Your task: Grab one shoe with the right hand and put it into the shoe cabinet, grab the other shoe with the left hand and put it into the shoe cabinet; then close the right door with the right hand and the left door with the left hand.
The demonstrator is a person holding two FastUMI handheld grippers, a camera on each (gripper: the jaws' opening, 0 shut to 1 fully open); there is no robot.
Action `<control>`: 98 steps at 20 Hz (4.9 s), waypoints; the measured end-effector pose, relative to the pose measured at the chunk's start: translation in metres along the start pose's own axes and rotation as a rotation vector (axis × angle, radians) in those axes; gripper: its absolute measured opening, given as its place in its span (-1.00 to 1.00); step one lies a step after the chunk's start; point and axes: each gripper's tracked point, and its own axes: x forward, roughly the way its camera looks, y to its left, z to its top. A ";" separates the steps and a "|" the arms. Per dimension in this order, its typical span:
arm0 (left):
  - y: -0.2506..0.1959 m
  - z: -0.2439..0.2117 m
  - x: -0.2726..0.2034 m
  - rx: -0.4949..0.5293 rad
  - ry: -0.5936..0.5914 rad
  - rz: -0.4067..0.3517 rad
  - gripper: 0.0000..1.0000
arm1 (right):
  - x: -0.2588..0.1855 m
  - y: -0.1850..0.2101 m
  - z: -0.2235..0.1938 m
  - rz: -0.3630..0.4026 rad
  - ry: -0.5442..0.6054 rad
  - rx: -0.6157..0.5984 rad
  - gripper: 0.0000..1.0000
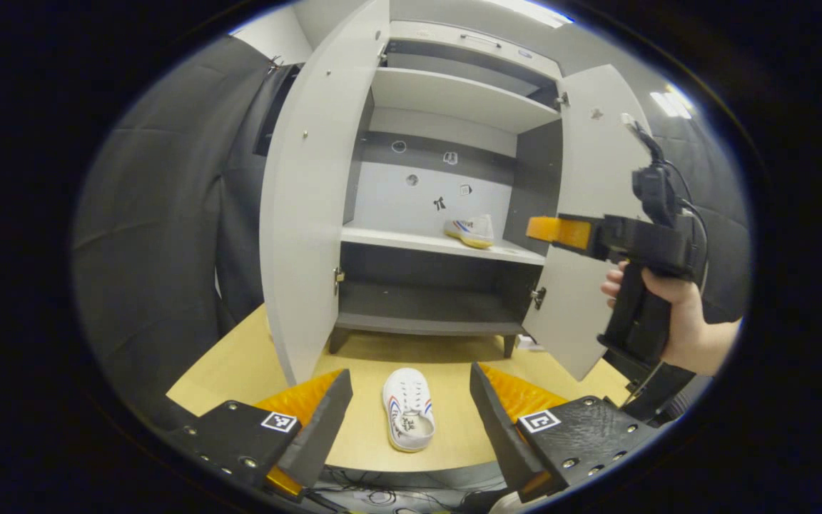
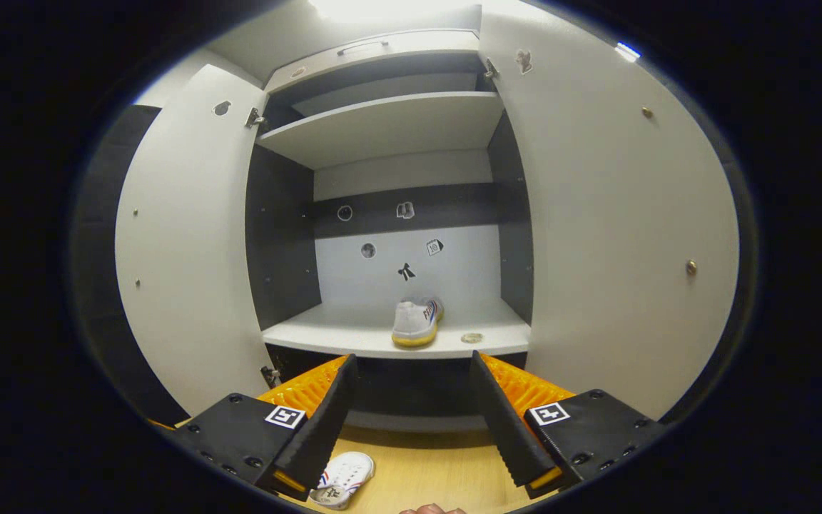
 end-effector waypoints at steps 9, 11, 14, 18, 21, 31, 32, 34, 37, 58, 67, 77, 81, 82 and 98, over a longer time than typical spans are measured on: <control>0.011 -0.043 0.042 0.027 0.122 -0.029 0.92 | -0.068 -0.034 -0.057 -0.074 0.154 -0.032 0.96; 0.009 -0.056 0.054 0.052 0.155 -0.054 0.92 | -0.082 -0.042 -0.063 -0.087 0.181 -0.054 0.84; 0.007 -0.079 0.078 0.084 0.201 -0.086 0.92 | -0.104 -0.056 -0.063 -0.115 0.200 -0.084 0.97; 0.015 -0.111 0.118 0.086 0.271 -0.095 0.87 | -0.134 -0.080 -0.060 -0.169 0.209 -0.121 0.98; 0.026 -0.137 0.140 0.108 0.329 -0.078 0.92 | -0.157 -0.098 -0.074 -0.216 0.260 -0.125 0.99; 0.025 -0.206 0.188 0.024 0.577 -0.117 0.87 | -0.217 -0.171 -0.108 -0.463 0.385 0.011 0.99; 0.023 -0.207 0.191 -0.003 0.585 -0.126 0.87 | -0.221 -0.176 -0.108 -0.479 0.389 0.015 0.99; 0.024 -0.215 0.195 -0.057 0.611 -0.107 0.67 | -0.227 -0.182 -0.106 -0.502 0.386 0.037 0.99; 0.021 -0.227 0.196 -0.081 0.642 -0.106 0.66 | -0.232 -0.190 -0.106 -0.532 0.386 0.044 0.99; 0.029 -0.224 0.195 -0.071 0.700 0.056 -0.96 | -0.205 -0.265 -0.100 -0.665 0.351 0.107 0.99; 0.033 -0.205 0.200 -0.096 0.480 0.004 -0.97 | -0.138 -0.316 -0.079 -0.666 0.272 0.101 0.99; 0.034 -0.205 0.204 -0.116 0.210 -0.012 -0.97 | -0.105 -0.339 -0.073 -0.667 0.213 0.146 0.99; 0.035 -0.206 0.205 -0.097 0.134 0.013 -1.00 | -0.114 -0.334 -0.084 -0.674 0.197 0.217 0.96; 0.034 -0.205 0.204 -0.082 0.120 0.030 -0.97 | -0.119 -0.332 -0.085 -0.680 0.191 0.214 0.94; 0.036 -0.203 0.208 -0.044 0.031 0.072 -0.97 | -0.193 -0.374 -0.061 -0.827 0.073 0.193 0.94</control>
